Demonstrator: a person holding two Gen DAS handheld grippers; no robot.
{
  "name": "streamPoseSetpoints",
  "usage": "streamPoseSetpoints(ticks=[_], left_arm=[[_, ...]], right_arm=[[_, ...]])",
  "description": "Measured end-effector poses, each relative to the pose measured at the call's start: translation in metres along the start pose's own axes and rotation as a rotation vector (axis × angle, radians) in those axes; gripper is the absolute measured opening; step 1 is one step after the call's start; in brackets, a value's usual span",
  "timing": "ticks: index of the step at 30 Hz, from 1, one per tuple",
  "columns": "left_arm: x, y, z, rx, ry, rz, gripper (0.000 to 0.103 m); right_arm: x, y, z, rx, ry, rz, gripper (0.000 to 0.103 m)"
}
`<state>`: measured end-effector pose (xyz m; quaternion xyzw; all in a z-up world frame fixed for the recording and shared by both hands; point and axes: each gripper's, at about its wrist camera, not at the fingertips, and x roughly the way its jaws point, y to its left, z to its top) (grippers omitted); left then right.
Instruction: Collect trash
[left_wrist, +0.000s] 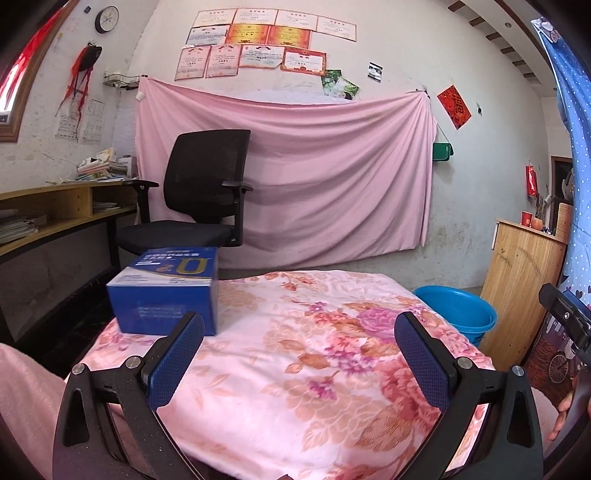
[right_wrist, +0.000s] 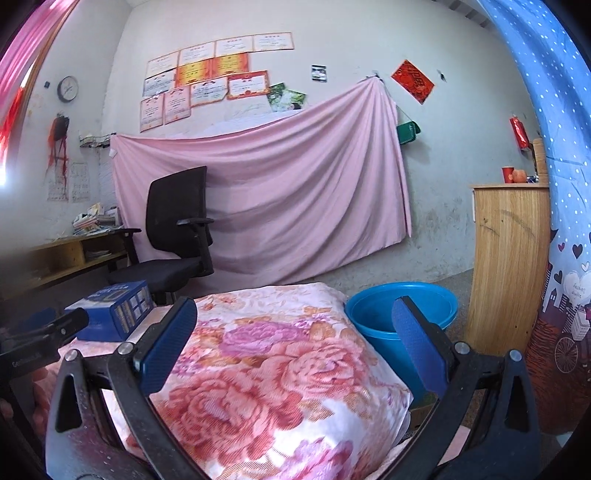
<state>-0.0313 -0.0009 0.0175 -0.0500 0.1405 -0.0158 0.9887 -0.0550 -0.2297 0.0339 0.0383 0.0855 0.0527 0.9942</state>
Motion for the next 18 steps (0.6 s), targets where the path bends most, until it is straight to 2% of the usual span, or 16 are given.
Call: streamPoseSetpoints(ticks=[5,18], left_arm=[[-0.009,0.006,-0.005,0.003,-0.01,0.015,0.101],[-0.005,0.006,-0.016,0.014,0.002,0.022,0.101]], right_arm=[[-0.004,0.012,-0.005,-0.024,0.009,0.019,0.103],[0.015,0.026,-0.017,-0.068,0.073,0.031,0.103]])
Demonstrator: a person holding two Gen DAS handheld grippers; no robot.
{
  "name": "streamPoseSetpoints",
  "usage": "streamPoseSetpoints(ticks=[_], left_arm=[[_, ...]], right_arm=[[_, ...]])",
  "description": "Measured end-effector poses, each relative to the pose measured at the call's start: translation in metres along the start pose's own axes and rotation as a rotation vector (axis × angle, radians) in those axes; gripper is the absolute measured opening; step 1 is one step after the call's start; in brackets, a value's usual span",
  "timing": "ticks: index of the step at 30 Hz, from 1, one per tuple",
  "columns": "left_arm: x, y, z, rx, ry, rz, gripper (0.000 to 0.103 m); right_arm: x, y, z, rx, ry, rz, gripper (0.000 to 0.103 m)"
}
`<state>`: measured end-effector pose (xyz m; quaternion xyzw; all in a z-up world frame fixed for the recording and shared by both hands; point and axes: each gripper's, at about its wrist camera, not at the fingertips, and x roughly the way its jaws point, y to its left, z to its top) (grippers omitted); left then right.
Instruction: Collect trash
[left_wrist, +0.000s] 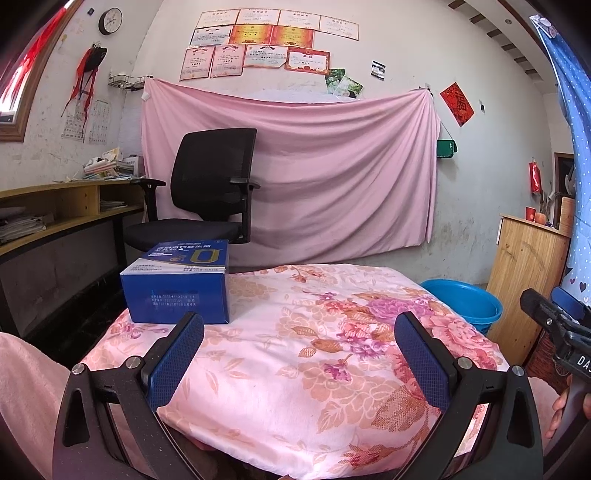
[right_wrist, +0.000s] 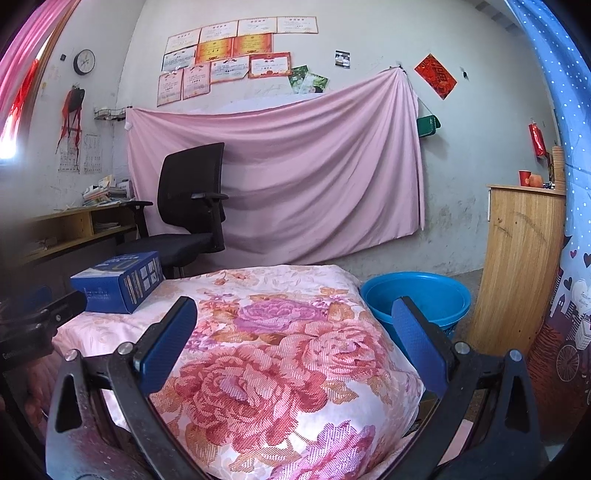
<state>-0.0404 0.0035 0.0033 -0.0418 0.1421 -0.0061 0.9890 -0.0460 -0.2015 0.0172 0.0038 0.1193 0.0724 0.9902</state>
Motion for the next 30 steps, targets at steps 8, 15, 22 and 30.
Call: streamPoseSetpoints(ticks=[8,15,22,30], left_arm=[[0.0031,-0.0022,-0.0024,0.02,0.003,0.0,0.101],[0.0038,-0.002,-0.0035,0.024,0.002,0.001,0.101],[0.0045,-0.0031,-0.0059,0.023,0.005,0.002,0.101],[0.0041,-0.0034,-0.0063,0.024,0.005,0.003,0.101]], right_arm=[[0.0083,0.0002,-0.0036,0.011,0.031,0.006,0.103],[0.0098,-0.0011,-0.0053,0.023,0.04,0.004,0.103],[0.0103,-0.0007,-0.0058,0.026,0.043,0.004,0.103],[0.0106,0.0001,-0.0059,0.024,0.044,0.005,0.103]])
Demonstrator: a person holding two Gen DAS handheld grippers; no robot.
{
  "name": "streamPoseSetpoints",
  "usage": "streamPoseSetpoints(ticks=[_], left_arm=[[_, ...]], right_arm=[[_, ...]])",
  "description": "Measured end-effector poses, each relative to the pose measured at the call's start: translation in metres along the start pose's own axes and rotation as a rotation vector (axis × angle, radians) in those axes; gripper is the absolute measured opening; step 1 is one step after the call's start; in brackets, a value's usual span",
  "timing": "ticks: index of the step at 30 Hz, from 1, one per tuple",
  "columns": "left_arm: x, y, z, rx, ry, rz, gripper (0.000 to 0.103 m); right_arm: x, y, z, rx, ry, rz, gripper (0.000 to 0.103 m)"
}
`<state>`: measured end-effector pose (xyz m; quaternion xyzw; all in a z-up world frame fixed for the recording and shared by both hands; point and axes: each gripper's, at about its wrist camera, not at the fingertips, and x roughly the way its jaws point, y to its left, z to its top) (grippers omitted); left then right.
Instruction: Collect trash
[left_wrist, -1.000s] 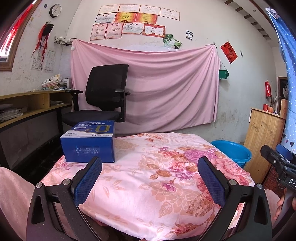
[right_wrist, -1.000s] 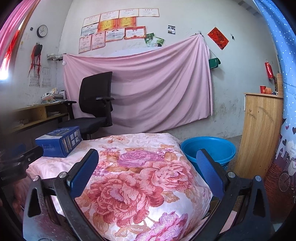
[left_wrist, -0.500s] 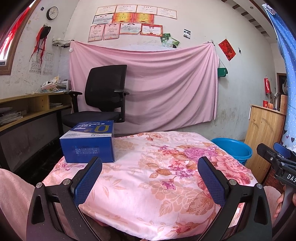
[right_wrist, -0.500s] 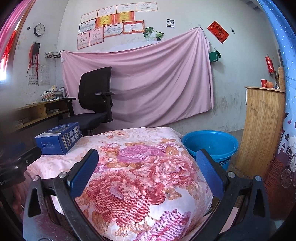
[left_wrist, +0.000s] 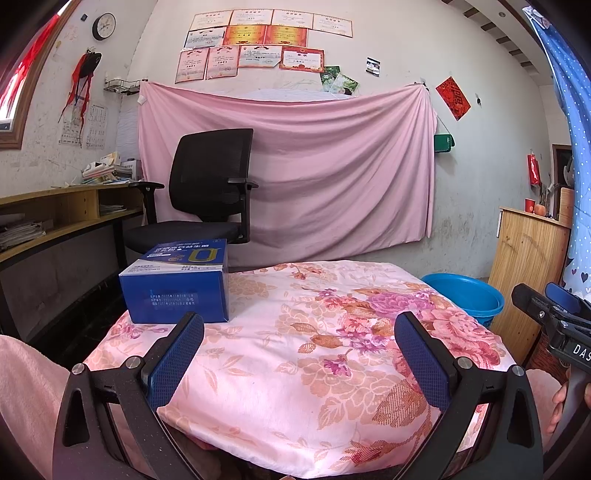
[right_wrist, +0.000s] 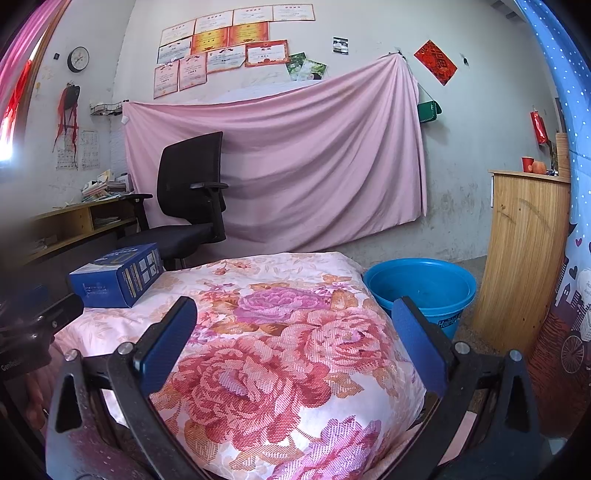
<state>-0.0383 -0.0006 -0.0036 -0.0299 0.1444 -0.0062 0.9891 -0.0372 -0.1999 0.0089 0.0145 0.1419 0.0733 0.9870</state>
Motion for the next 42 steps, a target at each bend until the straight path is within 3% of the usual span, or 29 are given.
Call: streamPoseSetpoints(ticks=[42], left_arm=[[-0.0013,0.0007,-0.0017,0.001,0.0,0.0,0.101]], right_arm=[[0.0004,0.0003,-0.0032,-0.003,0.006,0.004,0.103]])
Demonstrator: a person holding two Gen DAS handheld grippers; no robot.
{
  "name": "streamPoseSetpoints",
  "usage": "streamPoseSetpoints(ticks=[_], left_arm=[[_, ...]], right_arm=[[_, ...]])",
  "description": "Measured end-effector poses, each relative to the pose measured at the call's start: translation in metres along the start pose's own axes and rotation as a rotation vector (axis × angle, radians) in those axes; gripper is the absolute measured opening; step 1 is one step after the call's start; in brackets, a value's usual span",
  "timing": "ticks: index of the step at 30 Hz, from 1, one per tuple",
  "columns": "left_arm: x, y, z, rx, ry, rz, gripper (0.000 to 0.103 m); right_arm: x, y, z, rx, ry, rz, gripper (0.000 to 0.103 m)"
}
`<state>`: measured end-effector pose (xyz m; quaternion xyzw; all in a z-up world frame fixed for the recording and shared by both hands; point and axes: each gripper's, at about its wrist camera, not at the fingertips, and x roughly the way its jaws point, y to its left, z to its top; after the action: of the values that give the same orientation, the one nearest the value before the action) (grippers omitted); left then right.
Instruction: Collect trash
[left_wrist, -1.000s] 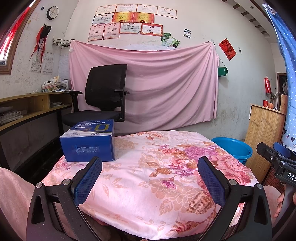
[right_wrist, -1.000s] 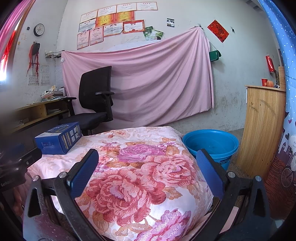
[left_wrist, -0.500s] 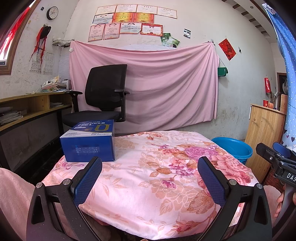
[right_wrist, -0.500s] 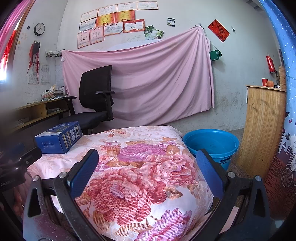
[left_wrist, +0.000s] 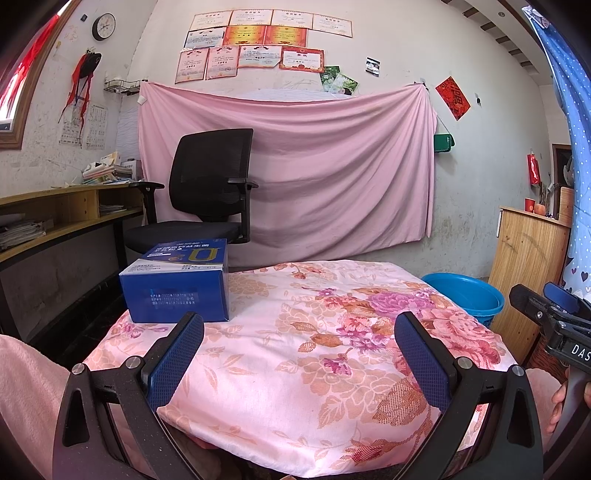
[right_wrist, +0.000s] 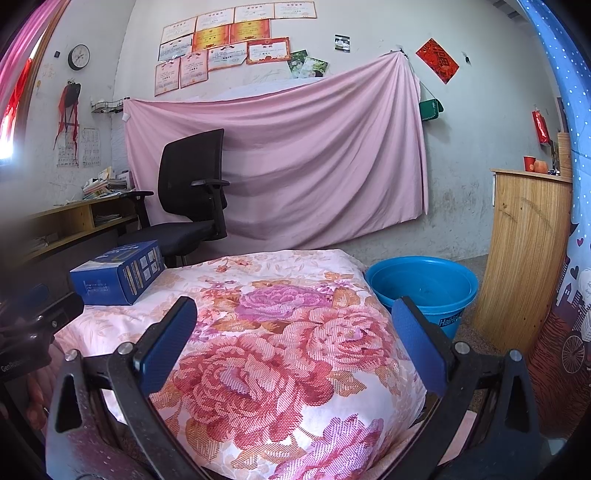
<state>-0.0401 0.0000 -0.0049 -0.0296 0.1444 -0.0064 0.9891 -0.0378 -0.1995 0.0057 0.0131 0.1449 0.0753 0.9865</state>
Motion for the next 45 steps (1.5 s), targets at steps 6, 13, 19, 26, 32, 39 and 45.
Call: streamPoseSetpoints(ticks=[6,13,19,26,32,39,45], left_arm=[[0.0,-0.0001,0.0,0.001,0.0,0.0,0.101],[0.0002,0.0008,-0.0004,0.0,0.001,0.0,0.101],[0.0026,0.0021,-0.0002,0.005,0.018,-0.001,0.101],[0.0046,0.0028,-0.002,0.012,0.032,0.017,0.101],[0.0029,0.0012,-0.0032,0.025,0.021,0.018,0.101],[0.0038,-0.0009,-0.0049,0.048,0.024,0.011,0.101],[0.0046,-0.0063,-0.0076,0.065,0.03,0.009,0.101]], right_arm=[[0.0002,0.0,0.0004,-0.001,0.0,0.001,0.103],[0.0001,-0.0001,-0.0014,-0.002,0.003,0.003,0.103],[0.0002,0.0001,-0.0013,-0.002,0.004,0.003,0.103],[0.0013,-0.0013,-0.001,-0.002,0.006,0.005,0.103],[0.0013,-0.0026,-0.0028,-0.005,0.012,0.009,0.103],[0.0019,-0.0032,-0.0024,-0.005,0.017,0.012,0.103],[0.0026,-0.0047,-0.0017,-0.008,0.022,0.016,0.103]])
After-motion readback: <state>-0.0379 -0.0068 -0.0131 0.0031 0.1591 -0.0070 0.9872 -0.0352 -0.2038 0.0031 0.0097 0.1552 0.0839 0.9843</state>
